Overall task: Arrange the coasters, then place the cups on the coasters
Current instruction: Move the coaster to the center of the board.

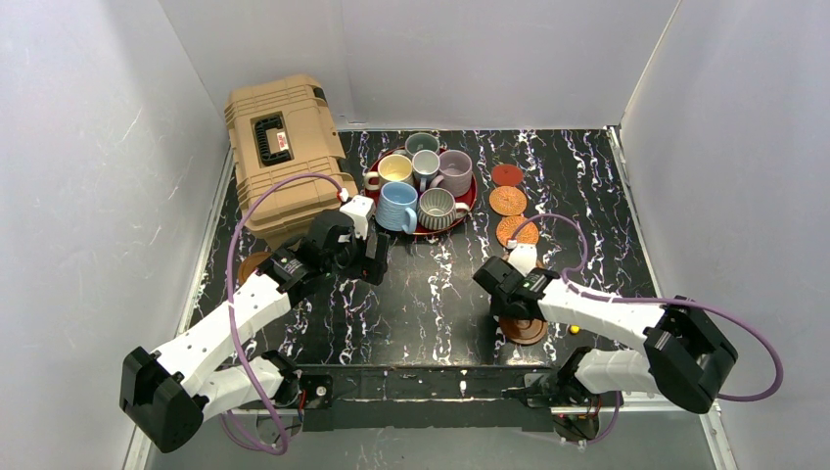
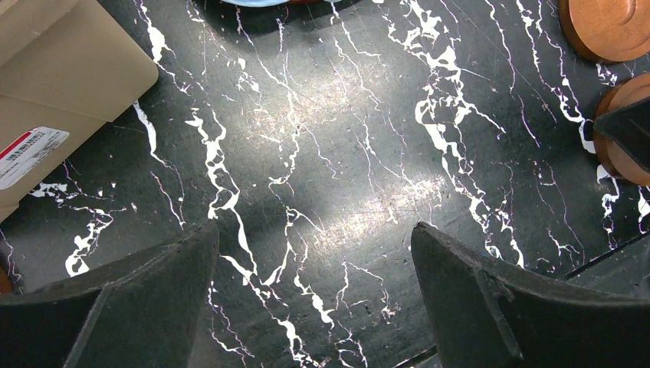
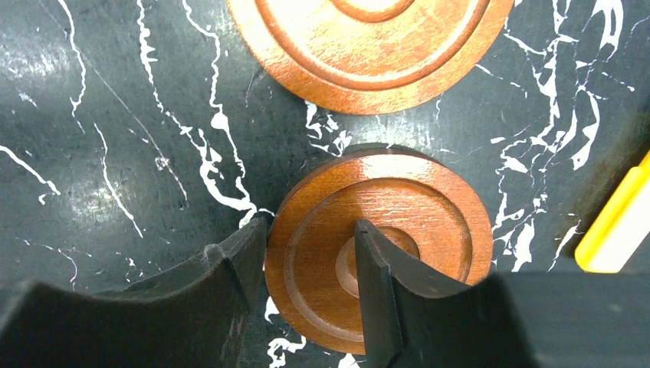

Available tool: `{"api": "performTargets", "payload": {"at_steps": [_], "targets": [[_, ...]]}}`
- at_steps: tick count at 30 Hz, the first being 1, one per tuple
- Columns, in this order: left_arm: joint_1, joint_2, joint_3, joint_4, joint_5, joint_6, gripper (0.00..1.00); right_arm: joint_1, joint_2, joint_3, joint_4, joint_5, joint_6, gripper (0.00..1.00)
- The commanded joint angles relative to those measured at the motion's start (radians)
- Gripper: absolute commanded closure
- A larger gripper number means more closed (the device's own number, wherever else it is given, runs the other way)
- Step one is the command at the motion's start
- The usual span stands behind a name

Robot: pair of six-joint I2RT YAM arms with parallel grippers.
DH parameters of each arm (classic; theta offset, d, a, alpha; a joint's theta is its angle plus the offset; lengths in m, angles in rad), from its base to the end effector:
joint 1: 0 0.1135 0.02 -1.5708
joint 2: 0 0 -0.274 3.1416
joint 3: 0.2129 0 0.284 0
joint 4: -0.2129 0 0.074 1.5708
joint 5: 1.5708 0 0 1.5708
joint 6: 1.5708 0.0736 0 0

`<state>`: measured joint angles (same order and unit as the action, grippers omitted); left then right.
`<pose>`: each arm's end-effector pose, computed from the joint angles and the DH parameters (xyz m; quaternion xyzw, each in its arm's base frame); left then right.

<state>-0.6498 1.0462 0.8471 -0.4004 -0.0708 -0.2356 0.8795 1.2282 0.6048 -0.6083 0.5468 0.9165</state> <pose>0.2328 -0.1704 0.2714 0.1656 0.8683 -0.1716 0.4349 0.1786 0.1558 0.1292 0.0631 0.9480 -0.0388 0.3094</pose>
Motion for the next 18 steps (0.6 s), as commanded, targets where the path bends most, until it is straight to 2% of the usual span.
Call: {"api": "performTargets", "payload": {"at_steps": [1, 18], "targets": [[0.003, 0.001, 0.013, -0.017, -0.005, 0.002, 0.05, -0.028, -0.012, -0.013, 0.010, 0.022, -0.030, 0.46], [0.003, 0.007, 0.013, -0.017, -0.005, 0.004, 0.05, -0.097, -0.025, -0.039, 0.060, 0.014, -0.079, 0.48]]}}
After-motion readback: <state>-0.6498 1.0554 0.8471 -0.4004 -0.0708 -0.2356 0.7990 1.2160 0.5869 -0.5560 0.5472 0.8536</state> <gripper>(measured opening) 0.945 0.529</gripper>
